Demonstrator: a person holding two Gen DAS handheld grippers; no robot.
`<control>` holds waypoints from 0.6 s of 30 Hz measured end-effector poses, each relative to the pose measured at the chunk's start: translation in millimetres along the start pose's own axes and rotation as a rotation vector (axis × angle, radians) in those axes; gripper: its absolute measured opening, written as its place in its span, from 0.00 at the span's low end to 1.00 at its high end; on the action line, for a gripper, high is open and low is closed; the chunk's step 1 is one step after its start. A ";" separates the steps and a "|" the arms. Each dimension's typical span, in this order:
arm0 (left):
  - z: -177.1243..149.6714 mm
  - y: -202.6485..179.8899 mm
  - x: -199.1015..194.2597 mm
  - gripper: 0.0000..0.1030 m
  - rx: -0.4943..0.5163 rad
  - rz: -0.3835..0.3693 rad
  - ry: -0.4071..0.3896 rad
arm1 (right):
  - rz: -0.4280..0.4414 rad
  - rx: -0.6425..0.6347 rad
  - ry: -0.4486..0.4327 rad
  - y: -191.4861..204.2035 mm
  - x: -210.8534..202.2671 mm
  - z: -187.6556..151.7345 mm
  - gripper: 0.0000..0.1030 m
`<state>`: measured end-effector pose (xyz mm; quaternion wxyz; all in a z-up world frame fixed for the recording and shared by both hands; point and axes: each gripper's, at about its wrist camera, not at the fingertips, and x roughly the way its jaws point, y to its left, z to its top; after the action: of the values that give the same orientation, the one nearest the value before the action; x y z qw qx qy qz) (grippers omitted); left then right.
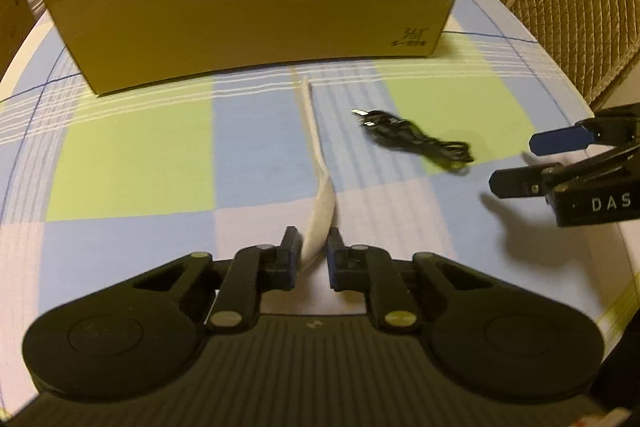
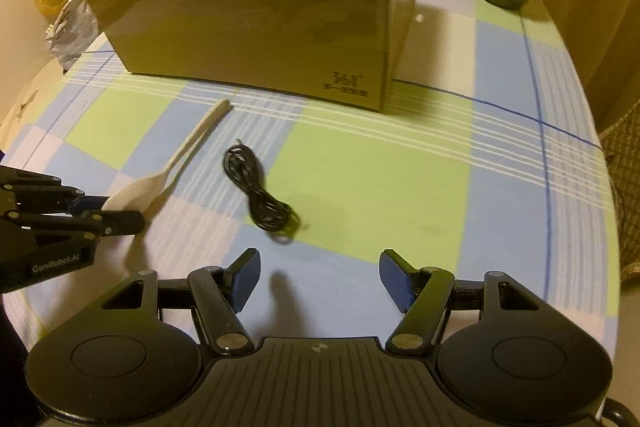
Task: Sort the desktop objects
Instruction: 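Close left tool on the white spoon while right tool grasps the black cable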
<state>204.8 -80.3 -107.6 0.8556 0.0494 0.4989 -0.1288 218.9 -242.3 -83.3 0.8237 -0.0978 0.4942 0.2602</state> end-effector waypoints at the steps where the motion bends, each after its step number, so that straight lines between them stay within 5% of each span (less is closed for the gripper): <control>1: -0.2 4.8 -1.3 0.10 0.010 0.011 0.002 | 0.005 -0.002 -0.002 2.7 1.1 0.6 0.62; 12: -3.4 43.0 -6.7 0.08 -0.040 0.009 -0.001 | 0.023 -0.037 -0.061 25.7 11.0 9.2 0.62; 18: -5.1 38.0 -9.3 0.07 0.076 0.042 -0.006 | 0.041 -0.049 -0.090 22.2 20.3 24.7 0.61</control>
<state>206.4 -41.1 -103.8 0.8571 0.0918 0.4900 -0.1298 233.7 -206.5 -86.5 0.8372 -0.0959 0.4518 0.2929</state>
